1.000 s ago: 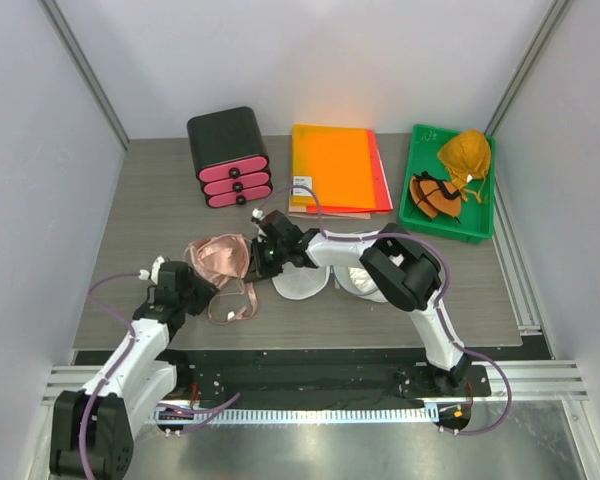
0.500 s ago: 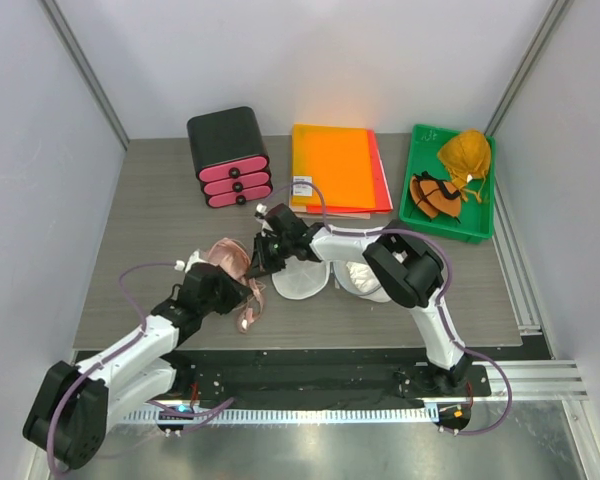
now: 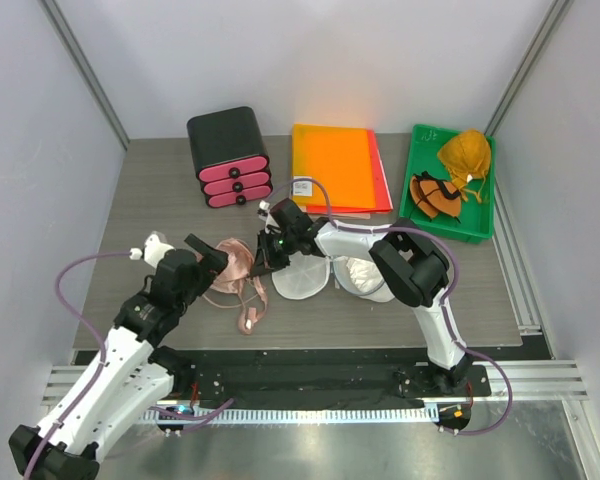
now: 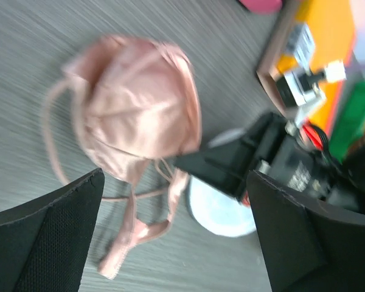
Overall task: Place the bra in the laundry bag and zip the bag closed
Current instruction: Adjust the bra at the center of the board.
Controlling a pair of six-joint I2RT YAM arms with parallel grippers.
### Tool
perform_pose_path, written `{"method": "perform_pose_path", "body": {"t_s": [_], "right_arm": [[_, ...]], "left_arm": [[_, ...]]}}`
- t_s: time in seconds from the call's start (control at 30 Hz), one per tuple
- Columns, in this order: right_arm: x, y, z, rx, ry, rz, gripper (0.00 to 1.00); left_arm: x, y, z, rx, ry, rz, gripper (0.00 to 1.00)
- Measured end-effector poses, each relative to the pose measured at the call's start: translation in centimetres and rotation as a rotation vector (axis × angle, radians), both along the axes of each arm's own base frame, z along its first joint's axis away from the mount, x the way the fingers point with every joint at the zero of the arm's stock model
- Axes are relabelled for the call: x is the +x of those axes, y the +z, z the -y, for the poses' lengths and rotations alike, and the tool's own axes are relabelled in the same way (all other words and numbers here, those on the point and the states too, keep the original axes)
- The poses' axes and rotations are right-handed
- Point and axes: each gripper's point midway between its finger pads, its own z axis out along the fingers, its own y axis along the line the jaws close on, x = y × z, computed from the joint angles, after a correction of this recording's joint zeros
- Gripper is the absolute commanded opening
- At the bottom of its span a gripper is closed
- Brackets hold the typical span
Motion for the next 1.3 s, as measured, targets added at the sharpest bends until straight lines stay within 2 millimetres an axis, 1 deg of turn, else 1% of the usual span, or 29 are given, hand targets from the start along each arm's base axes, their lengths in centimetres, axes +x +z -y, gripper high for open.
{"method": "perform_pose_path", "body": {"t_s": [0.07,0.1,0.17,0.2,0.27,0.33,0.4,0.43,0.5,0.63,0.73,0.77,0.83,0.9,0.97,1.1,1.23,1.3], "right_arm": [[-0.4,0.2,-0.1,0.008,0.017,-0.012,0.01],[-0.5,0.4,-0.1,0.015,0.025,-0.018,0.01],[-0.7,0.6,-0.2,0.029,0.037,-0.029,0.01],[-0.7,0.7,-0.2,0.035,0.041,-0.035,0.01],[-0.9,0.9,-0.2,0.04,0.048,-0.042,0.01],[-1.0,1.0,-0.3,0.046,0.054,-0.049,0.01],[-1.2,1.0,-0.3,0.05,0.059,-0.054,0.01],[-1.2,1.1,-0.3,0.052,0.06,-0.055,0.01],[-1.2,1.1,-0.3,0.053,0.062,-0.058,0.01],[-1.3,1.2,-0.3,0.058,0.068,-0.062,0.01],[-1.4,1.3,-0.3,0.063,0.073,-0.066,0.01],[-1.4,1.4,-0.3,0.065,0.075,-0.066,0.01],[-1.4,1.6,-0.5,0.071,0.079,-0.065,0.01],[-1.4,1.8,-0.6,0.076,0.082,-0.064,0.01],[-1.4,2.0,-0.6,0.081,0.085,-0.064,0.01],[-1.5,2.0,-0.9,0.09,0.086,-0.084,0.01],[-2.0,1.2,-1.9,0.092,0.095,-0.104,0.01],[-2.6,0.6,-2.4,0.09,0.101,-0.118,0.01]], "left_arm": [[0.0,0.2,-1.7,0.047,0.07,-0.022,1.0],[0.0,-0.2,-2.4,0.071,0.099,-0.051,0.98],[0.2,-1.7,-3.8,0.104,0.147,-0.121,0.93],[0.3,-2.6,-4.5,0.111,0.169,-0.153,0.93],[0.4,-4.8,-5.6,0.102,0.201,-0.216,0.98],[0.2,-6.7,-6.3,0.087,0.211,-0.246,1.0],[0.1,-7.8,-6.3,0.08,0.191,-0.237,1.0],[0.2,-7.9,-6.2,0.08,0.18,-0.22,1.0],[0.7,-7.5,-6.2,0.083,0.168,-0.173,1.0],[2.8,-5.8,-5.7,0.054,0.146,-0.023,1.0],[3.9,-6.2,-4.8,0.033,0.102,0.009,1.0],[4.2,-6.8,-4.5,0.03,0.084,0.0,1.0],[4.4,-7.7,-4.1,0.033,0.058,-0.022,1.0],[4.6,-8.1,-4.0,0.035,0.046,-0.023,1.0],[4.7,-8.1,-4.0,0.041,0.04,-0.006,0.99],[4.9,-8.4,-3.9,0.025,0.034,0.028,0.95],[4.2,-9.9,-3.5,-0.012,0.029,0.031,0.91],[4.2,-9.9,-3.3,-0.032,0.035,0.054,0.91]]}}
